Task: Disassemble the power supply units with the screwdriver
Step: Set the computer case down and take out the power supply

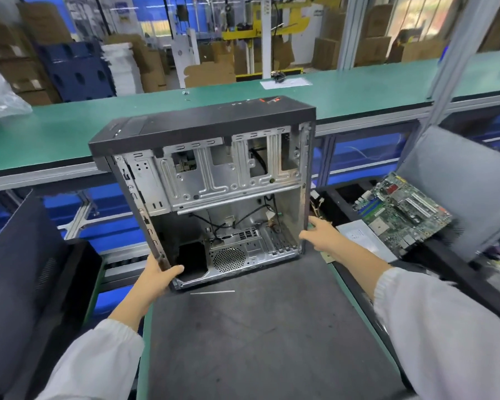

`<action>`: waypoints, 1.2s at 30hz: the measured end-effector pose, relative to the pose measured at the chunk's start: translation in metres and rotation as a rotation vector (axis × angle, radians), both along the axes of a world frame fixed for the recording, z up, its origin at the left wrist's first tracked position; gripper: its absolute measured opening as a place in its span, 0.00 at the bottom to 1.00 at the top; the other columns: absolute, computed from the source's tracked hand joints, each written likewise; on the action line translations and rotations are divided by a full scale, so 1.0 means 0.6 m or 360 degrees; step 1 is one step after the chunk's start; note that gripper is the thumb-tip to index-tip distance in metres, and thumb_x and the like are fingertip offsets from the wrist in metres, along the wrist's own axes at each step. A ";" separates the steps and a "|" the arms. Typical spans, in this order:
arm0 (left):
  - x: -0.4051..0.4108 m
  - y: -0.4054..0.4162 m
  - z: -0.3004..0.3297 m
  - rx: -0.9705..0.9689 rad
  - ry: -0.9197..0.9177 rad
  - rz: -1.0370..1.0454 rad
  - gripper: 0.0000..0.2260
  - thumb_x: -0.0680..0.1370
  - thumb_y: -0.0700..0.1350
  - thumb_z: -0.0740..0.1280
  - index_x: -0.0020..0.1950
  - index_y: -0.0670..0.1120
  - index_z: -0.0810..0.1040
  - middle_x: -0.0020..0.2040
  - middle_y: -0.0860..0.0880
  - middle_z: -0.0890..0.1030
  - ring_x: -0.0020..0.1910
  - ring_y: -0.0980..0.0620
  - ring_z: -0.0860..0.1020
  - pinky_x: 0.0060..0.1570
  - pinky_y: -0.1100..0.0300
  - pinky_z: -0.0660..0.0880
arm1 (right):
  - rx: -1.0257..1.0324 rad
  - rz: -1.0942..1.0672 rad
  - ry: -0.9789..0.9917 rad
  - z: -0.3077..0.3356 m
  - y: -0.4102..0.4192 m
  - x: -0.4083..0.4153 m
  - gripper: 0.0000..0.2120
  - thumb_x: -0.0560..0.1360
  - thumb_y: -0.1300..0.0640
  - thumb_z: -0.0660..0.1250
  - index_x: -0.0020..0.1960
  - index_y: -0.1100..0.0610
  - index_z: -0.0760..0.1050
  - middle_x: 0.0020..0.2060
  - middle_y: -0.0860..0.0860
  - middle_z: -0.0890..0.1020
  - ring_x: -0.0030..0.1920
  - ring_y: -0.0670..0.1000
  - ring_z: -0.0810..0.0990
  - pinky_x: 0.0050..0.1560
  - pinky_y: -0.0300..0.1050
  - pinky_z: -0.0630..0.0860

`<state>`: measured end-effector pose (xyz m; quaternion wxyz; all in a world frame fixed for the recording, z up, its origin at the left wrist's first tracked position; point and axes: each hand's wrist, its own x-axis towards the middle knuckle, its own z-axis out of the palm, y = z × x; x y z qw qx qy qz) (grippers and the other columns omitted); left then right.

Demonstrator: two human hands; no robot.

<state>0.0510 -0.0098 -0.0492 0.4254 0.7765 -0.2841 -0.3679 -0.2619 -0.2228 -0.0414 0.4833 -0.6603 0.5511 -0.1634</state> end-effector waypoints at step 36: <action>-0.709 -0.359 -0.006 0.0314 -0.0794 -0.0347 0.21 0.79 0.46 0.65 0.70 0.40 0.69 0.61 0.42 0.72 0.52 0.45 0.73 0.50 0.58 0.69 | -0.0062 0.0560 0.0510 -0.038 -0.119 -0.474 0.23 0.75 0.52 0.64 0.66 0.63 0.69 0.52 0.58 0.80 0.51 0.56 0.80 0.51 0.49 0.77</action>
